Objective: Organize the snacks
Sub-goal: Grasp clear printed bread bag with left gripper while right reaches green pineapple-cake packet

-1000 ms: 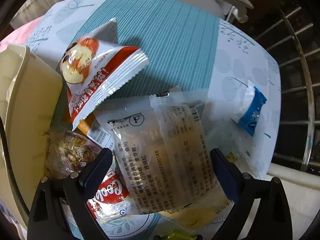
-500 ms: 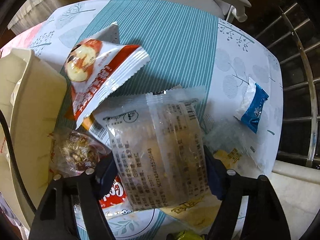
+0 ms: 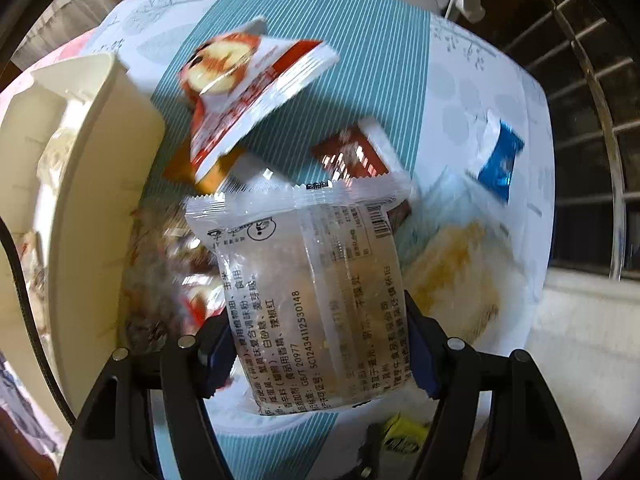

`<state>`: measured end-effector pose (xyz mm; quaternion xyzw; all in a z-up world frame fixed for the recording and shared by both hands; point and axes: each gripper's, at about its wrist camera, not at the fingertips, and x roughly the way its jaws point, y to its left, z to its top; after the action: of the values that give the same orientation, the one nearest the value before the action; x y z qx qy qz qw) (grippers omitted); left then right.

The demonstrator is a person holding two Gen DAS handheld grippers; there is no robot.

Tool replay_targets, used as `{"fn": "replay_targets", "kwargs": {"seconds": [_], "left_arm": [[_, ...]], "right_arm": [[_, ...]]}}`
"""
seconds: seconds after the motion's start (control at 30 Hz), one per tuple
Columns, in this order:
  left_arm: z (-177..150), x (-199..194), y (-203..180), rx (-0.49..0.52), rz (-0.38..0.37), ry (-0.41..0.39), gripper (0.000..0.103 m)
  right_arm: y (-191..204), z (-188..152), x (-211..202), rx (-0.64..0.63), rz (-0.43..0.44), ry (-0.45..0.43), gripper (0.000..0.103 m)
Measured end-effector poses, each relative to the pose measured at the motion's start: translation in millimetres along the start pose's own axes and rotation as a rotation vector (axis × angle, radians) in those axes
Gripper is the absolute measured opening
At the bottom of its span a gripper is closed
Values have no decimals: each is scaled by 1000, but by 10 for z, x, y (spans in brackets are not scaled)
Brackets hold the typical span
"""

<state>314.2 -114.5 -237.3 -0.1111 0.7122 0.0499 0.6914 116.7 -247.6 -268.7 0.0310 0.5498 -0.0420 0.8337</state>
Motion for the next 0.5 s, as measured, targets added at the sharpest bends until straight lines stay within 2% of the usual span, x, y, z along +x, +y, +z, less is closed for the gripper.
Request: {"fn": "replay_targets", "kwargs": {"seconds": [0.23, 0.4, 0.5], "left_arm": [[-232, -474, 153, 63, -14, 1, 70], [-413, -848, 305, 118, -32, -20, 70], [-523, -1000, 509, 114, -76, -9, 71]], "right_arm": [[-103, 8, -58, 13, -8, 69, 60], [-136, 68, -226, 11, -18, 44, 60], [-133, 128, -312, 15, -15, 23, 60]]}}
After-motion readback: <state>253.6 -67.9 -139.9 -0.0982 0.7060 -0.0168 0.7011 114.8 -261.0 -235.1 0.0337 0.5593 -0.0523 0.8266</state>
